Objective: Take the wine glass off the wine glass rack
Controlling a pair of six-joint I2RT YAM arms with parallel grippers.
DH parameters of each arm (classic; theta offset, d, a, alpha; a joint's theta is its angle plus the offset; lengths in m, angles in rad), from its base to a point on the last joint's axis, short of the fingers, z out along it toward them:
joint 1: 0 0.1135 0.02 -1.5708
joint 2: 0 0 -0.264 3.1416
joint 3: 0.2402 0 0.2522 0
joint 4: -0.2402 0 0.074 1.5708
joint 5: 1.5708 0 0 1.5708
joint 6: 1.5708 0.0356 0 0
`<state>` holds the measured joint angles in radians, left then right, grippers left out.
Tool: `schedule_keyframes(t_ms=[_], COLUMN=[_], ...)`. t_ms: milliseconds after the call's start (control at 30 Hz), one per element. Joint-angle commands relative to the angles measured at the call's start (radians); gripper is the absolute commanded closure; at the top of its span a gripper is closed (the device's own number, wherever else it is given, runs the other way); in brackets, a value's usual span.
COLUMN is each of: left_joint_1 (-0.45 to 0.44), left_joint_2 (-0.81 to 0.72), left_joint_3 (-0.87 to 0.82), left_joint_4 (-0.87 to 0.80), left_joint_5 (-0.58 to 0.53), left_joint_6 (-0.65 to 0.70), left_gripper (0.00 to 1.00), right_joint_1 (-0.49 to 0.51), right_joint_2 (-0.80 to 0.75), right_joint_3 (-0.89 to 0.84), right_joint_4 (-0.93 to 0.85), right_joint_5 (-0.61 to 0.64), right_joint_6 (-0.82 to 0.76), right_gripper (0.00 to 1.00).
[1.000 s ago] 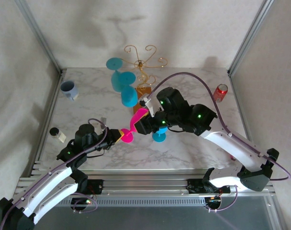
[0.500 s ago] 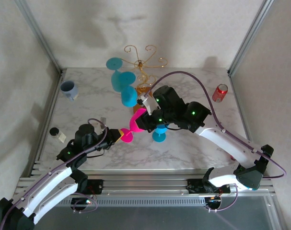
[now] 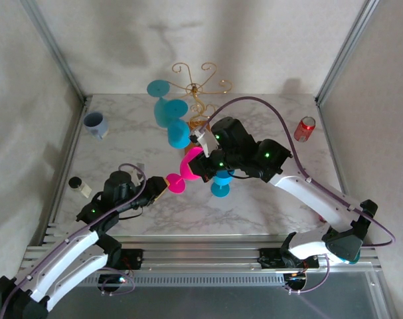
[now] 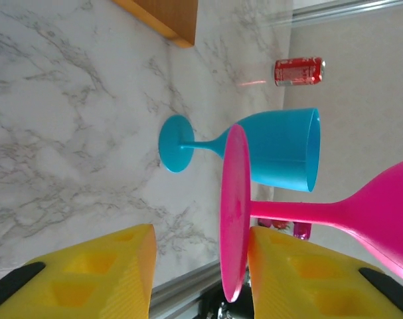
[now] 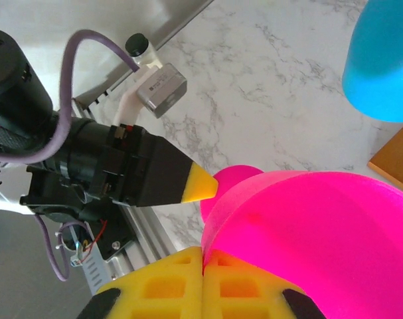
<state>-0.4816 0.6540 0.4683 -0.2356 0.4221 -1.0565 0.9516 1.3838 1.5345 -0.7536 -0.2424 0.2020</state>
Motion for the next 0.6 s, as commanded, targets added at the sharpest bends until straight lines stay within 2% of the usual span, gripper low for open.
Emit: schedule_keyframes(t_ms=[0,67,267,567], left_joint_1=[0.012,0.018,0.044,0.125], left_joint_2=[-0.019,-0.019,-0.003,0.011], left_joint_3=[0.053,0.061,0.061,0.044], left_joint_4=[-0.169,-0.229,-0.335,-0.342], left_joint_5=[-0.108,-0.149,-0.199,-0.164], left_joint_6=[0.065,0.074,0.094,0.14], left_gripper=[0.6,0.6,0.62,0.64], right_joint_1=[-0.001,0.006,0.062,0.175], right_joint_2=[0.026,0.038,0.092,0.168], right_joint_3=[0.048,0.053,0.086,0.084], right_joint_4=[-0.008,-0.01,-0.059,-0.104], right_joint_5=[0.028,0.025,0.125,0.326], right_joint_6=[-0.021,-0.026,-0.076,-0.133], right_gripper=[1.0,1.0,1.0,1.0])
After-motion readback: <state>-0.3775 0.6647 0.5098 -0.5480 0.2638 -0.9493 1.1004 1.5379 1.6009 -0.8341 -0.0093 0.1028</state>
